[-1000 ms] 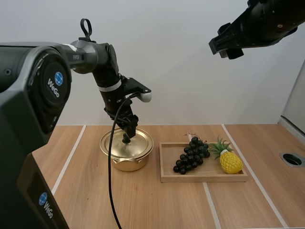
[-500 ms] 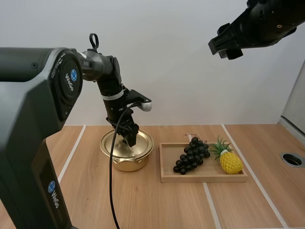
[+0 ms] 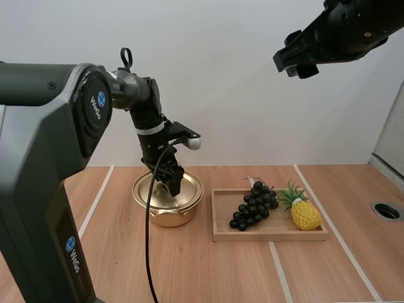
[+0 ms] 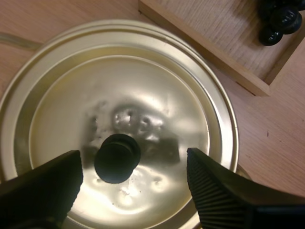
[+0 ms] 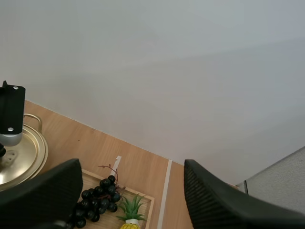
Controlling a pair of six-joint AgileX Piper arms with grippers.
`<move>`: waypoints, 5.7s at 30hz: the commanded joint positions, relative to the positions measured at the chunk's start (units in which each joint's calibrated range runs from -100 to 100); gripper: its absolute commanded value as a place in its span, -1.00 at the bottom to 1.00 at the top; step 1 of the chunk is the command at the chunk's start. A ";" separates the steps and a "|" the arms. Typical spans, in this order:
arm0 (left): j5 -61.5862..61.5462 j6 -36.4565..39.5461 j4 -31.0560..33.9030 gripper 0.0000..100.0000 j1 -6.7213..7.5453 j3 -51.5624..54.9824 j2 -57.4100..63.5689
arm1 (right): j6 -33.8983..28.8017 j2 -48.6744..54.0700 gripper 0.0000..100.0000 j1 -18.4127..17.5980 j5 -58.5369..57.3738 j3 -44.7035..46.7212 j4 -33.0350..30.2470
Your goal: Open the pot, put the grape inside, and close it
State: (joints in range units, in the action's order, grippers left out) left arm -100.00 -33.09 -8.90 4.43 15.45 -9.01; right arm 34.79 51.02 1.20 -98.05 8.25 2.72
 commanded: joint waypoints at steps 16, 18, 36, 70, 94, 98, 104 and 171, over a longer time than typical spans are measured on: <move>0.00 1.22 -0.19 -1.00 0.32 -1.29 0.88 | 0.62 0.27 1.00 0.28 -0.87 -0.28 1.52; 0.00 3.06 -0.19 -1.00 0.32 -2.92 2.42 | 0.62 0.27 1.00 0.28 -0.87 -0.28 1.62; 0.00 15.06 -0.06 -1.00 0.32 -29.16 33.01 | 3.74 0.27 1.00 0.28 -0.68 -0.28 3.07; 45.81 29.26 12.98 -1.00 0.32 -43.77 52.94 | 46.86 -25.32 1.00 0.28 -1.95 0.10 -1.03; 36.26 29.26 19.47 -1.00 0.32 -47.62 52.94 | 65.21 -43.23 1.00 0.28 -1.95 13.39 -1.38; 36.07 29.26 19.89 -1.00 0.32 -47.62 52.94 | 65.21 -45.45 1.00 0.28 -1.95 13.39 -1.38; 34.43 29.26 21.27 -1.00 0.32 -47.62 52.83 | 65.21 -48.64 1.00 0.28 -1.95 13.39 -1.38; 28.85 29.26 26.91 -1.00 0.32 -47.62 51.50 | 65.21 -62.64 1.00 -4.98 6.69 13.51 -6.86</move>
State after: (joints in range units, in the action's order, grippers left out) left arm -71.56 -4.39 17.36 4.43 -31.94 42.70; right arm 99.60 -10.93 -3.79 -90.04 21.46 -4.09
